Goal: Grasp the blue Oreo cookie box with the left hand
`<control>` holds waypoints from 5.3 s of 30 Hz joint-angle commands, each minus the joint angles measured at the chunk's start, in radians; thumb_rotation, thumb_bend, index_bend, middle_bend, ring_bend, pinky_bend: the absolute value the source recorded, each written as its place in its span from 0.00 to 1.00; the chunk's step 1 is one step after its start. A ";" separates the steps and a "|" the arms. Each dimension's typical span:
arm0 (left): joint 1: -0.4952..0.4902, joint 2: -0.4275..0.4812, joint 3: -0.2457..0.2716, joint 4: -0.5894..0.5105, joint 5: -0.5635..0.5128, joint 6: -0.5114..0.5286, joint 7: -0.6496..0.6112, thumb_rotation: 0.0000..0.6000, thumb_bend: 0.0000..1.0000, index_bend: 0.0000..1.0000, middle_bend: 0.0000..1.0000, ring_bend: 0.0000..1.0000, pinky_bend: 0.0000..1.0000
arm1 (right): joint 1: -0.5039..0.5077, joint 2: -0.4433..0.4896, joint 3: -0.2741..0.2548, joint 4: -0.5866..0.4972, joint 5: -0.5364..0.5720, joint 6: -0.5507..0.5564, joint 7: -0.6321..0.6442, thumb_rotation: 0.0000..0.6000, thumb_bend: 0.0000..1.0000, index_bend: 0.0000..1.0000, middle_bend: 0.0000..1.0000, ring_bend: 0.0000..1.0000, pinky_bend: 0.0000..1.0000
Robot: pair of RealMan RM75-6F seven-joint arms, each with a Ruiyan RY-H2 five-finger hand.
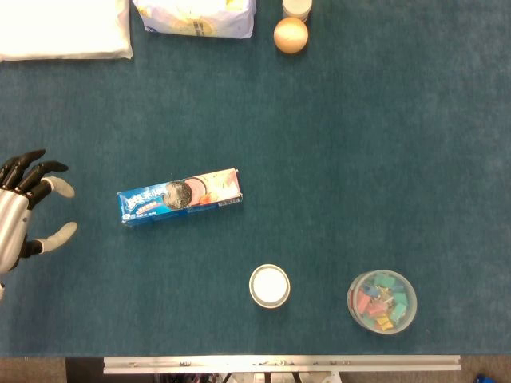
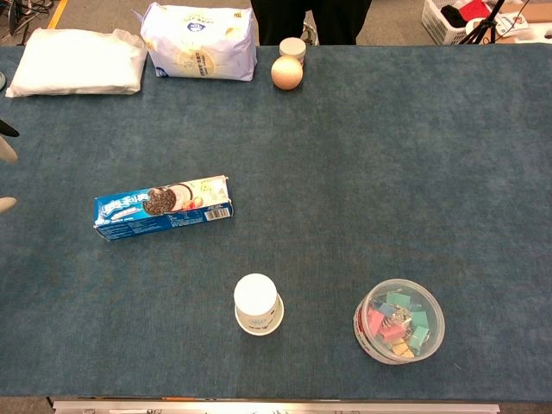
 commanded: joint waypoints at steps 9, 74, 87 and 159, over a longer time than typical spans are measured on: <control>0.015 -0.001 -0.015 0.051 -0.032 -0.022 -0.037 1.00 0.17 0.47 0.33 0.16 0.22 | -0.002 -0.003 -0.005 -0.007 -0.009 0.004 -0.014 1.00 0.00 0.56 0.49 0.30 0.35; 0.040 0.012 -0.042 0.029 -0.054 -0.070 0.025 1.00 0.17 0.48 0.34 0.16 0.24 | -0.010 0.004 -0.008 -0.030 -0.024 0.019 -0.013 1.00 0.00 0.56 0.49 0.30 0.35; -0.016 0.000 -0.036 -0.042 -0.051 -0.183 0.143 1.00 0.17 0.47 0.31 0.16 0.24 | -0.013 0.009 -0.005 -0.036 -0.024 0.026 -0.008 1.00 0.00 0.56 0.49 0.30 0.35; -0.223 -0.129 -0.079 -0.105 -0.430 -0.558 0.389 1.00 0.05 0.35 0.23 0.12 0.20 | -0.019 0.023 -0.001 -0.044 -0.024 0.034 0.006 1.00 0.00 0.56 0.49 0.30 0.35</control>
